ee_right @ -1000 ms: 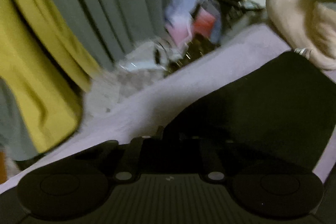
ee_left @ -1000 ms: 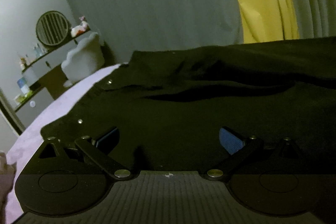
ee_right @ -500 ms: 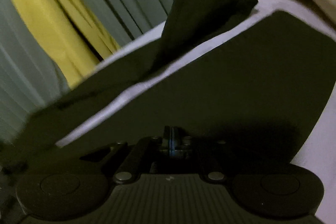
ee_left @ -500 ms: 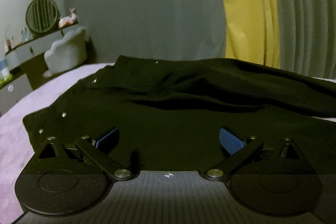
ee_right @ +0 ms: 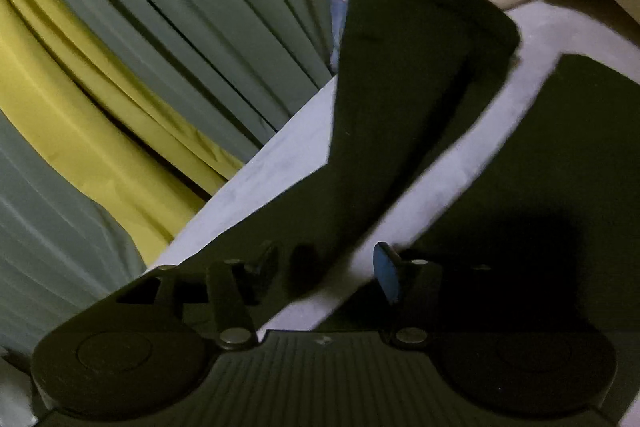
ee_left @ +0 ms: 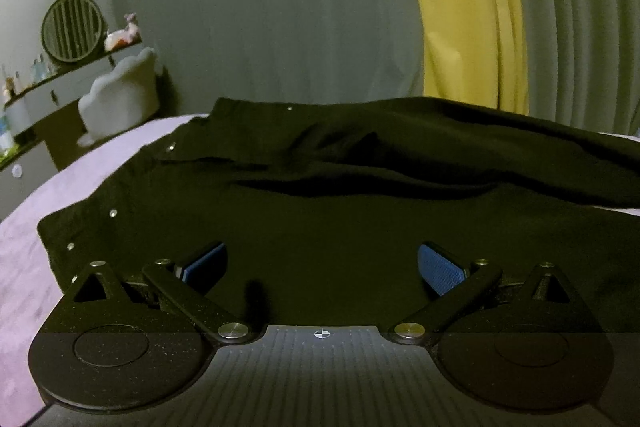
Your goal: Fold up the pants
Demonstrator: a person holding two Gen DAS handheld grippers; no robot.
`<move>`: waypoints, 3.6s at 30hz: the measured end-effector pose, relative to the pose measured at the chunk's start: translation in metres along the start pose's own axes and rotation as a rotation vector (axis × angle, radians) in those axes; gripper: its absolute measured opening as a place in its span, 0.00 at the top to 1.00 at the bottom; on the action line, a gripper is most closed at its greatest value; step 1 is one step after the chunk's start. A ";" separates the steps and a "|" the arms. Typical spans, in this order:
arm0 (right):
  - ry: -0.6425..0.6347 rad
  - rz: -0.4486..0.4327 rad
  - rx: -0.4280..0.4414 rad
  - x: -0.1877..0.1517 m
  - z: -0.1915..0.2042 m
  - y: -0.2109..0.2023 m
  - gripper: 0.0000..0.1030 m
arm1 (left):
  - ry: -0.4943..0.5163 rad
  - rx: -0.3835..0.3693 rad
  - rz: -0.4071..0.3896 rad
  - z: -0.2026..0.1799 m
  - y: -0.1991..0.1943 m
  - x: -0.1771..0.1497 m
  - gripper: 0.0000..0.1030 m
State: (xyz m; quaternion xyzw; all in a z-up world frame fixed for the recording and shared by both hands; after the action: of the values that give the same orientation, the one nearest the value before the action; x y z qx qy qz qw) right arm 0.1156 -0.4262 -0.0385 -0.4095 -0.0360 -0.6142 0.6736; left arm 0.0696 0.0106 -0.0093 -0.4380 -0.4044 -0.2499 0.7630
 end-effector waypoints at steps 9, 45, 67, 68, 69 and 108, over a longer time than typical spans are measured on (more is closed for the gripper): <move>-0.001 -0.049 0.031 0.002 0.011 -0.023 0.95 | -0.047 -0.003 0.059 0.008 0.008 0.000 0.00; 0.084 -0.115 0.016 -0.006 0.018 -0.040 0.95 | -0.096 -0.069 0.059 0.019 0.006 0.002 0.00; 0.184 -0.061 0.150 -0.079 -0.079 -0.093 0.97 | -0.508 -0.470 0.412 0.008 0.242 0.167 0.30; 0.182 -0.062 0.153 -0.079 -0.080 -0.093 0.97 | -0.508 -0.477 0.436 0.004 0.250 0.166 0.41; 0.179 -0.063 0.153 -0.079 -0.080 -0.093 0.97 | -0.514 -0.485 0.463 0.000 0.257 0.165 0.46; 0.303 -0.027 0.147 -0.061 -0.141 -0.176 0.63 | -0.764 -0.410 0.520 0.229 0.054 -0.043 0.27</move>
State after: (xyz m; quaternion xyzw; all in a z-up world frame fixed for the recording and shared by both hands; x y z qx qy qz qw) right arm -0.1144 -0.4461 -0.0758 -0.2611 0.0156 -0.6735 0.6914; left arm -0.0052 0.2380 -0.0043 -0.7251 -0.4752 0.0523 0.4957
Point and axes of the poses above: each gripper's, at about its wrist camera, not at the fingertips, and y roughly the way its jaws point, z to its left, x to its top, the point moved 1 cm from there along y, roughly the way its jaws point, and after that the axes turned 12 degrees about x, right-handed, at the moved point
